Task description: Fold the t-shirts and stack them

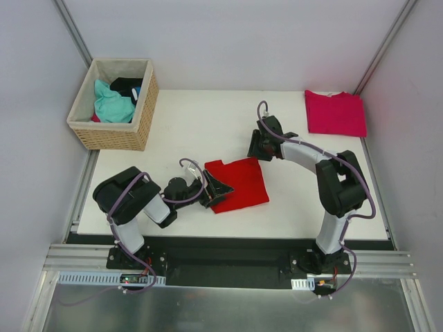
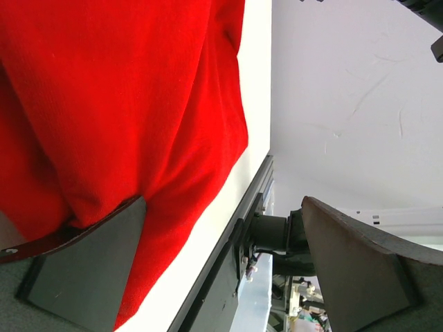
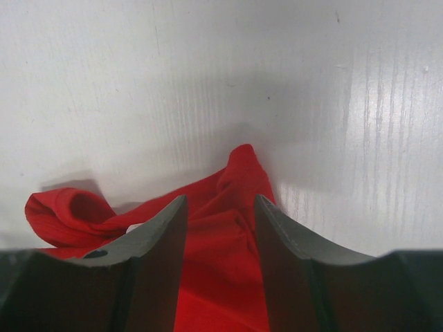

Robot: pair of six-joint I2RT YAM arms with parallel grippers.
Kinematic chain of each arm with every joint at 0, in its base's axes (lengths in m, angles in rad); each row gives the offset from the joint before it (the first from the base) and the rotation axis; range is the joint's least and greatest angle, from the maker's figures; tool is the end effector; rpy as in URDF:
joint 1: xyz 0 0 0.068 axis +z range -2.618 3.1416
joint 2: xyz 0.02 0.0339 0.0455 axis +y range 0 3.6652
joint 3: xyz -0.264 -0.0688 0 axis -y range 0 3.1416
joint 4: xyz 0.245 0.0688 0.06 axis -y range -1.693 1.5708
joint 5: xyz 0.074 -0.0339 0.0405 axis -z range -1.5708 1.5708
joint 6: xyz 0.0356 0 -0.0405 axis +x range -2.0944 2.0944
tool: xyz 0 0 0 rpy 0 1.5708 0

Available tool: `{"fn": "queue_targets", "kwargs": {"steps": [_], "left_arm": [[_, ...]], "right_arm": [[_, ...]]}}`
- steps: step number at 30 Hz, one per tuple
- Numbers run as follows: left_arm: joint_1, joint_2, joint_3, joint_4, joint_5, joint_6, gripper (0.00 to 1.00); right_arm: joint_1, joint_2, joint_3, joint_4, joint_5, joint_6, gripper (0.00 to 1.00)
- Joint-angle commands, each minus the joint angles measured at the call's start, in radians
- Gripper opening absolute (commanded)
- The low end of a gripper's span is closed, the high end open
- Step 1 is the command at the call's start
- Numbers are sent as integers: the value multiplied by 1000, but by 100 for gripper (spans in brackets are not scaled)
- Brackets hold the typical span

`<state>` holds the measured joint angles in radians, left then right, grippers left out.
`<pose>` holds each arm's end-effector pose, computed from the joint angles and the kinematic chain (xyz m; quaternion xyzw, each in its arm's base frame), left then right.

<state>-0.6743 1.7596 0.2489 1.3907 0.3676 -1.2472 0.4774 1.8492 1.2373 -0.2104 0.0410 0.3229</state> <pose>0.1878 -0.1665 0.1190 -0.0915 0.7399 -0.6130 0.2616 0.3578 0.1835 0.1954 -0.0643 0.9284 0.1248 0.3441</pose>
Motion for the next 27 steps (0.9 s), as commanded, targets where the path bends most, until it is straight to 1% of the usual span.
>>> {"fn": "queue_targets", "kwargs": {"steps": [1, 19, 27], "left_arm": [[-7, 47, -14, -121, 19, 28, 99], [-8, 46, -20, -110, 24, 28, 99], [-7, 43, -26, -104, 21, 26, 99]], "right_arm": [[3, -31, -7, 22, 8, -2, 46], [24, -111, -24, -29, 25, 4, 45], [33, -85, -38, -21, 34, 8, 43]]}}
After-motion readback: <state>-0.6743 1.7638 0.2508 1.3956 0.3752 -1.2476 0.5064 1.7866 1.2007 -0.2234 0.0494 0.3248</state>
